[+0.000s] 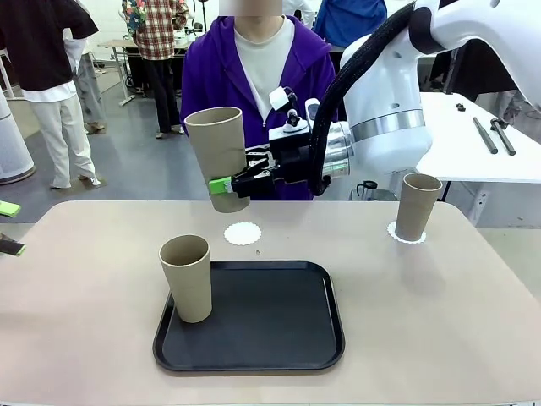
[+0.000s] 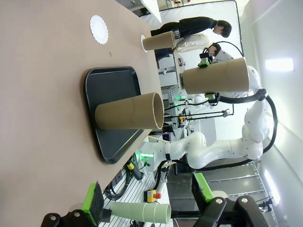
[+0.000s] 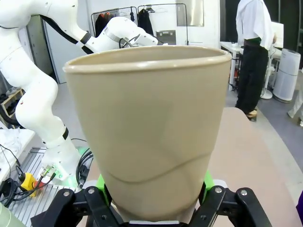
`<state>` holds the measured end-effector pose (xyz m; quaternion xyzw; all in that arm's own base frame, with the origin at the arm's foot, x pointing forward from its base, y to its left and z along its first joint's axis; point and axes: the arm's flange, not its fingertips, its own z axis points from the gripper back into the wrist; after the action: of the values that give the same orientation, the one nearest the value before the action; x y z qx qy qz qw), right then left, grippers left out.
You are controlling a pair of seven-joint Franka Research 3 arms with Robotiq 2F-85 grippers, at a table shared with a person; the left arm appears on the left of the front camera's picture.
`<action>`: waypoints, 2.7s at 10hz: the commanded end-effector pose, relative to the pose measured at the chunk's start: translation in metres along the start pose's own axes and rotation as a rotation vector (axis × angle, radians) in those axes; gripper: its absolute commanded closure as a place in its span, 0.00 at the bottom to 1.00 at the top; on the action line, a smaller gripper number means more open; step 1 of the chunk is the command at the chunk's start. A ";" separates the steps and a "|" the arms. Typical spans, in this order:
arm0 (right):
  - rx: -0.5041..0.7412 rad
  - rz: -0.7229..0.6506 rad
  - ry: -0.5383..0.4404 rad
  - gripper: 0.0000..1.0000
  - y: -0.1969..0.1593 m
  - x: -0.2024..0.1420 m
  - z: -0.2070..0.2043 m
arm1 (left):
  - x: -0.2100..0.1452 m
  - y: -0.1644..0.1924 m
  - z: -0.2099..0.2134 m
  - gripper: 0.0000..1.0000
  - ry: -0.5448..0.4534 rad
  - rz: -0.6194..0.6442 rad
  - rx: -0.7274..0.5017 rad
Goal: Place coasters on the table and set cups on them.
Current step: Take one Reusable plastic cup from the Flat Tray and place it on a coaster set by the human.
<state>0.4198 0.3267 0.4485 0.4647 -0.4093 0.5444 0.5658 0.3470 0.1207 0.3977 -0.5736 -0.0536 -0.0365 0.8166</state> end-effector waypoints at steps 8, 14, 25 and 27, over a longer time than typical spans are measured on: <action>-0.035 0.012 -0.183 0.19 -0.161 -0.051 0.028 | 0.000 -0.002 0.001 0.00 -0.011 -0.004 -0.011; -0.045 -0.010 -0.168 0.19 -0.221 -0.096 -0.008 | 0.000 -0.002 0.001 0.00 -0.011 -0.004 -0.011; 0.025 0.008 -0.124 0.19 -0.178 -0.106 -0.003 | 0.000 -0.002 0.001 0.00 -0.011 -0.004 -0.011; 0.048 0.029 -0.136 0.19 -0.221 -0.164 -0.030 | 0.000 -0.002 0.001 0.00 -0.011 -0.004 -0.011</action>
<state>0.5925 0.3116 0.3289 0.5060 -0.4364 0.5198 0.5323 0.3470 0.1208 0.3976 -0.5737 -0.0535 -0.0362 0.8165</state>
